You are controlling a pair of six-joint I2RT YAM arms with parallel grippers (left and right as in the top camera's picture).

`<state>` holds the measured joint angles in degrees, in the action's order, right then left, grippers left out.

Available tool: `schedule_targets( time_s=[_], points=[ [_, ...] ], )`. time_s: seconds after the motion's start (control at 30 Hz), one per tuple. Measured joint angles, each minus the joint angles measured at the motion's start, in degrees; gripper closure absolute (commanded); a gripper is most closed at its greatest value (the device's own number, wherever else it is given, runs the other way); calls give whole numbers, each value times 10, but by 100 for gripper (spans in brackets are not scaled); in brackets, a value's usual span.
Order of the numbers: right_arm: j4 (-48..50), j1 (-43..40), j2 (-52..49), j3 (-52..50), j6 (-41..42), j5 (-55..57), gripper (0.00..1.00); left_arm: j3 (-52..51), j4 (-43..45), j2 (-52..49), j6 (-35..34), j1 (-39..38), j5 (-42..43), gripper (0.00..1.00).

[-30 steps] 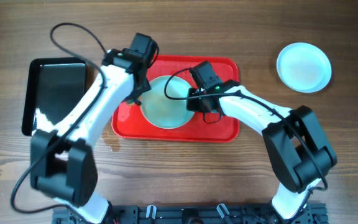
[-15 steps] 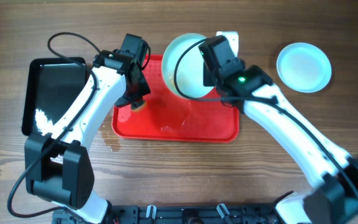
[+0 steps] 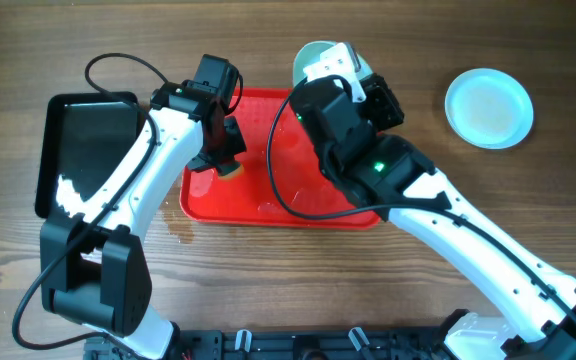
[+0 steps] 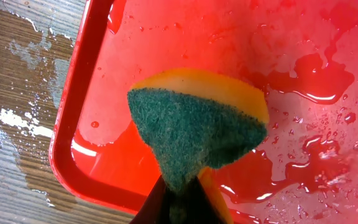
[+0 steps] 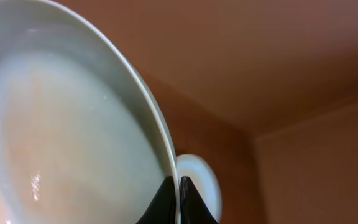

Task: Clean dirty plates on tray and stack at the side
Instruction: 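Lift the last plate off the red tray with the right gripper, then carry the plate right and stack it on the plate pile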

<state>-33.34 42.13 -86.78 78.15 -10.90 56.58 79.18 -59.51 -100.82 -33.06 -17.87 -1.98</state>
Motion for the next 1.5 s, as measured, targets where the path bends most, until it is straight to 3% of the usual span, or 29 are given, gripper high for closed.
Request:
schedule_targets(
  time_s=[0.33, 0.7, 0.93, 1.23, 1.5],
  points=[
    [33, 10, 0, 0, -97, 121, 96, -1, 0, 0, 0, 0, 2, 95],
    [38, 10, 0, 0, -107, 148, 96, -1, 3, 0, 0, 0, 2, 95],
    [22, 10, 0, 0, -68, 122, 96, -1, 5, 0, 0, 0, 7, 96],
    [-30, -16, -7, -56, 83, -60, 96, -1, 9, 0, 0, 0, 11, 96],
    [-17, -75, 20, -44, 141, -126, 96, -14, 24, 0, 0, 0, 11, 96]
  ],
)
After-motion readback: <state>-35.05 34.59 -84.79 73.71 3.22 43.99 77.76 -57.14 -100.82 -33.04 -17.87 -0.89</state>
